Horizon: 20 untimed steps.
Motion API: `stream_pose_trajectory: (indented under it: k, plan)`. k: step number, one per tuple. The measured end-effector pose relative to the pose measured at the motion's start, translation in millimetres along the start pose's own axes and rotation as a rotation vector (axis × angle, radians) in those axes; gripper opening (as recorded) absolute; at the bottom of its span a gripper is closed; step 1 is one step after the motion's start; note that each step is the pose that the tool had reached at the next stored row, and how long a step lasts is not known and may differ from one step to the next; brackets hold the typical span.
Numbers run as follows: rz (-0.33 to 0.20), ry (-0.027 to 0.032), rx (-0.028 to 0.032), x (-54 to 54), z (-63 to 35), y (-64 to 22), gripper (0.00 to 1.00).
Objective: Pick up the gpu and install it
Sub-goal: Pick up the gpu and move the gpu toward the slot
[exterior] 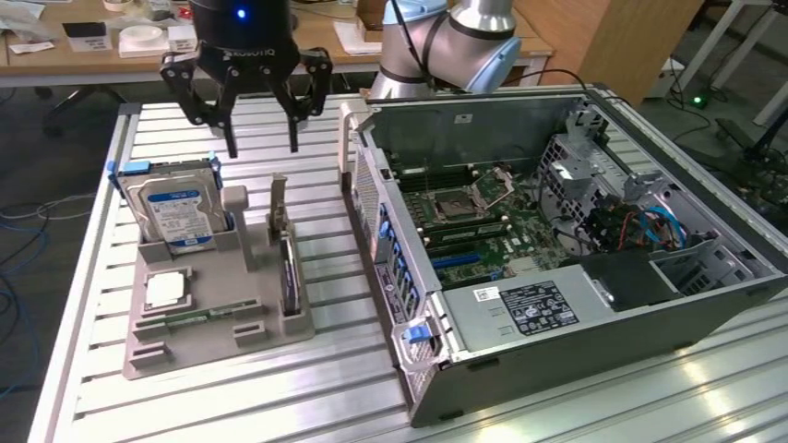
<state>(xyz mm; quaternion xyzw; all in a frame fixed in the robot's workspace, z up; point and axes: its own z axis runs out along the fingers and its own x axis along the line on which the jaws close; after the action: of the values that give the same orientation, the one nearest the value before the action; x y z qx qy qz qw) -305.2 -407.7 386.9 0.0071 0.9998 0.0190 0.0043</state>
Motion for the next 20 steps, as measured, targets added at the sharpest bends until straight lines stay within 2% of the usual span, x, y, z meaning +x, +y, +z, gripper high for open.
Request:
stream_pose_trajectory:
  k: [3, 13, 20]
  plan:
    - [0.0, -0.0002, 0.0, -0.2, 2.3, -8.4, 0.65]
    - [-0.002, 0.0003, -0.0001, -2.2, 20.3, -11.3, 0.65]
    - [-0.003, 0.0003, -0.0001, -3.7, 32.4, -21.1, 0.65]
